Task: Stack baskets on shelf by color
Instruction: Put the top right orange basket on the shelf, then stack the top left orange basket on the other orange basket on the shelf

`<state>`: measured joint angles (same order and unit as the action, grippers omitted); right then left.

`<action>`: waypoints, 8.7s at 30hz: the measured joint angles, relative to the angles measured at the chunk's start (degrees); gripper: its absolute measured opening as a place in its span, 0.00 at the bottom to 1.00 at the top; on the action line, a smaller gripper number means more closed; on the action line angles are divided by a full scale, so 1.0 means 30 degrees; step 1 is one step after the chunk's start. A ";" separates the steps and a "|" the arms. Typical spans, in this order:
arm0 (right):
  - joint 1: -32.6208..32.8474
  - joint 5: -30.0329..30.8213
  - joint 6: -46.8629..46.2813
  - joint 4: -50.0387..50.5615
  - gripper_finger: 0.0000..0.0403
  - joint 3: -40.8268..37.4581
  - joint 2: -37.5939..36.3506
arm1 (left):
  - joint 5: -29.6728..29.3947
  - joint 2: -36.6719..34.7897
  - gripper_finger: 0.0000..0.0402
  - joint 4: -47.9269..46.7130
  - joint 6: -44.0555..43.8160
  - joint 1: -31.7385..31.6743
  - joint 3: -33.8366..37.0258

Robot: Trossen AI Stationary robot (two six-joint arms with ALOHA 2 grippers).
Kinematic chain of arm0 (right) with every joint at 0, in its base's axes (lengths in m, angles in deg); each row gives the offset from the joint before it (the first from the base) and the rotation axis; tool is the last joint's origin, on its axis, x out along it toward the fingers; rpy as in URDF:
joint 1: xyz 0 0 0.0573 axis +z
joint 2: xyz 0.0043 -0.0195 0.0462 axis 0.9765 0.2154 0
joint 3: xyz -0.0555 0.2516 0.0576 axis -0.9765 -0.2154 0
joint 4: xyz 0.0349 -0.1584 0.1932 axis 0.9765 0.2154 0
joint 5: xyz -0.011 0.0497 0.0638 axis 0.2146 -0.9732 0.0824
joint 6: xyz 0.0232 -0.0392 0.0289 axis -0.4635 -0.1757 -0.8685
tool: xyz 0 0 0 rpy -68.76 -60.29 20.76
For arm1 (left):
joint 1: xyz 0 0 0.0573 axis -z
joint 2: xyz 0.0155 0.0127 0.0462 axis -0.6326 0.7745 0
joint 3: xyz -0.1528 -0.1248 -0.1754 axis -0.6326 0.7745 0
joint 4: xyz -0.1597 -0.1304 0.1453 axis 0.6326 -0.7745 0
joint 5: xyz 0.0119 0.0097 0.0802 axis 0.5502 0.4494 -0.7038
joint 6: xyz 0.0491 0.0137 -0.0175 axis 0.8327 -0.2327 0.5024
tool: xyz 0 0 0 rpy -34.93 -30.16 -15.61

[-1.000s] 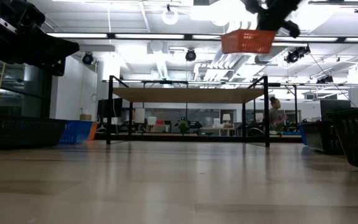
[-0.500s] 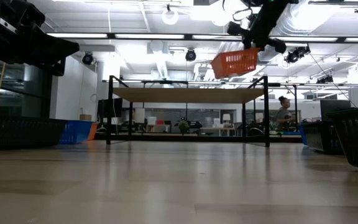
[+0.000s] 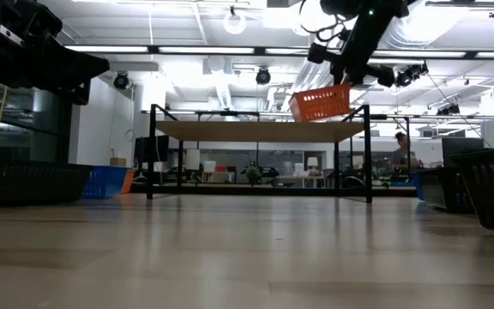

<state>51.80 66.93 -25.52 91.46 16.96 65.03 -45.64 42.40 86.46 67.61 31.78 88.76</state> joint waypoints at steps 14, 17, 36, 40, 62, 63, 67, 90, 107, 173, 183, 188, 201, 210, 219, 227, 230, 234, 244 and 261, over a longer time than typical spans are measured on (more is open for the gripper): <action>-0.0182 0.0436 0.0382 0.0611 0.03 -0.0343 0.0000 | 0.0000 0.0004 0.00 0.0007 0.0000 0.0002 0.0007; -0.0204 0.0427 0.0568 0.0667 0.05 -0.0351 0.0000 | 0.0000 0.0001 0.00 0.0007 0.0000 0.0001 0.0006; -0.1070 0.1453 0.3285 0.0830 0.33 0.0662 -0.0398 | 0.0000 0.0007 0.00 0.0007 0.0000 0.0000 0.0007; -0.0851 0.1219 0.6086 0.0819 0.37 0.1691 -0.1362 | 0.0000 0.0005 0.00 0.0007 0.0000 0.0000 0.0002; 1.2946 -0.7208 0.9203 0.5919 0.01 -0.2976 -0.3975 | 0.0000 0.0007 0.00 0.0000 0.0000 0.0000 0.0007; 1.3018 -0.6777 0.9120 0.5345 0.02 -0.3766 -0.4047 | 0.0000 0.0007 0.00 0.0000 0.0000 0.0004 0.0007; 1.2400 -0.5443 0.9826 0.1590 0.03 -0.7165 -0.4243 | 0.0000 0.0007 0.00 0.0007 0.0000 0.0000 0.0006; 0.5525 -0.1984 1.7478 -0.9818 0.00 -1.4565 -0.7876 | -0.0183 0.0007 0.00 0.0068 0.2646 0.0004 0.0003; 0.2910 -0.9151 1.7506 -1.0123 0.00 -1.4572 -0.7883 | -0.0862 0.0000 0.00 0.0581 -0.2309 0.0002 0.0000; 0.9355 -0.7067 1.6714 -1.8223 0.00 -1.4565 -0.7876 | -0.8829 2.6635 0.46 -0.5456 -0.9216 -1.4879 -1.2102; 0.9354 -0.7064 1.6568 -1.8225 0.00 -1.4560 -0.7876 | -0.8903 2.6636 0.12 -0.5464 -0.9500 -1.4863 -1.2102; 0.9348 -0.7067 1.6568 -1.8217 0.00 -1.4558 -0.7876 | -0.8929 2.6636 0.03 -0.5508 -0.9508 -1.4863 -1.2102; 0.9350 -0.7067 1.6562 -1.8221 0.00 -1.4558 -0.7878 | -0.8990 2.5288 0.00 -0.5663 -0.9174 -1.4863 -1.2102; 0.9355 -0.7067 1.6540 -1.8217 0.00 -1.4558 -0.7876 | -0.8997 2.2240 0.00 -0.5865 -0.8983 -1.4870 -1.2102; 0.9352 -0.7074 1.6269 -1.8217 0.00 -1.4558 -0.7876 | -0.8495 2.1187 0.00 -0.6193 -0.8785 -1.4870 -1.2102; 0.9353 -0.7074 1.6269 -1.8220 0.00 -1.4558 -0.7876 | -0.8779 2.1213 0.00 -0.6416 -0.8905 -1.4265 -1.1621; 0.9355 -0.7074 1.6269 -1.8222 0.00 -1.4558 -0.7876 | -0.9027 2.1709 0.00 -0.6429 -0.8998 -1.3789 -1.1570; 0.9348 -0.7074 1.6269 -1.8224 0.00 -1.4558 -0.7876 | -0.9142 2.2676 0.00 -0.6205 -0.9207 -1.3344 -1.1611; 0.9355 -0.7157 1.6209 -1.8225 0.00 -1.4558 -0.7876 | -0.9849 2.5144 0.00 -0.5541 -0.9307 -1.3092 -1.1570; 0.9350 -0.7149 1.5856 -1.8217 0.00 -1.4553 -0.7876 | -1.1143 2.4778 0.16 -0.5799 -0.8975 -1.4013 -1.1570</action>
<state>79.85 45.48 22.05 36.80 -26.70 41.40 -79.07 116.73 69.07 40.69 -10.26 54.05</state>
